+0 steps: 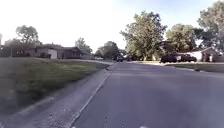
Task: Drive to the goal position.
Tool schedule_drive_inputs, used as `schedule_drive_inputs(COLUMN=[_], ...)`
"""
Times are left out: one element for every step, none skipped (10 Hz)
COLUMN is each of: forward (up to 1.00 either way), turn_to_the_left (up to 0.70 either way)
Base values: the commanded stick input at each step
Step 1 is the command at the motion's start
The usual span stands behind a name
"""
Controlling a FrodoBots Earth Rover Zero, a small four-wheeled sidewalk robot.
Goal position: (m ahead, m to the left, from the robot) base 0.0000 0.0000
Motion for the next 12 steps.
schedule_drive_inputs(forward=[0.06,0.06,0.06,0.06,0.06,0.06,0.06,0.06,0.06,0.06,0.06,0.06], turn_to_the_left=[0.0,0.0,0.0,0.0,0.0,0.0,0.0,0.0,0.0,0.0,0.0,0.0])
